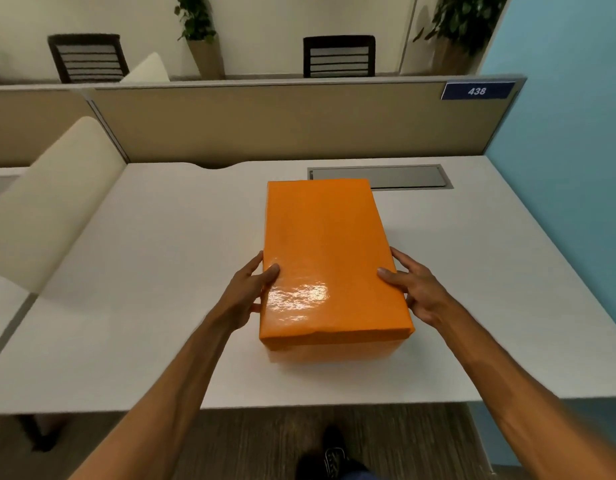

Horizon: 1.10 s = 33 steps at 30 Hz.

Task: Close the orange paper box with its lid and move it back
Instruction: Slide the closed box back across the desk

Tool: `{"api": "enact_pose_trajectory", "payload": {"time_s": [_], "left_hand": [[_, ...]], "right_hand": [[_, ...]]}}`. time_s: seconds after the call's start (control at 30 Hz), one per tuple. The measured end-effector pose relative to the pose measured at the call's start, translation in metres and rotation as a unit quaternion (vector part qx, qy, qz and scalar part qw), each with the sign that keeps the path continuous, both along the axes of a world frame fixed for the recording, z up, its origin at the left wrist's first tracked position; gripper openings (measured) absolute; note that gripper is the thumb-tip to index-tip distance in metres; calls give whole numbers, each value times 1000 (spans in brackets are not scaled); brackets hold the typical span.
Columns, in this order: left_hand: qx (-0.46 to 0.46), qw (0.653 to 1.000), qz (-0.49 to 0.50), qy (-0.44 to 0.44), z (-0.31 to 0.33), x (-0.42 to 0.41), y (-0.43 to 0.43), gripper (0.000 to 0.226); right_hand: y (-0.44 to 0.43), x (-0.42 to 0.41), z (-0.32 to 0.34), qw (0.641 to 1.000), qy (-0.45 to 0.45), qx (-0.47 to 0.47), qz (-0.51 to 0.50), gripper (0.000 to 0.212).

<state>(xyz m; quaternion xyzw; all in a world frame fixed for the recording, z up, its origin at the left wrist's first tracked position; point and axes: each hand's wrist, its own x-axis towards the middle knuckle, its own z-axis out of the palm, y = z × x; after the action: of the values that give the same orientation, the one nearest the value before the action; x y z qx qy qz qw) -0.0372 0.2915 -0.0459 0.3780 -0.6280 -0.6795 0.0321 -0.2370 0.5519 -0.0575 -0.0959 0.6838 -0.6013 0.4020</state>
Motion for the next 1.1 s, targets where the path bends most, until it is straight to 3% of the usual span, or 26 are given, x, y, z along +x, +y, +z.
{"api": "enact_pose_trajectory", "payload": {"time_s": [0.13,0.63,1.1], "left_hand": [[-25,999,18,11,16,9,-21,72],[-68,983,171,15,43,59,-124,55],[-82,985,152,-26,46,95,-338,55]], "right_hand": [[-31,-4,11,999,5,-11,30,102],[-193,0,24,991,-12,-56,125,96],[-395,56,10,993,-17,-66,99,97]]}}
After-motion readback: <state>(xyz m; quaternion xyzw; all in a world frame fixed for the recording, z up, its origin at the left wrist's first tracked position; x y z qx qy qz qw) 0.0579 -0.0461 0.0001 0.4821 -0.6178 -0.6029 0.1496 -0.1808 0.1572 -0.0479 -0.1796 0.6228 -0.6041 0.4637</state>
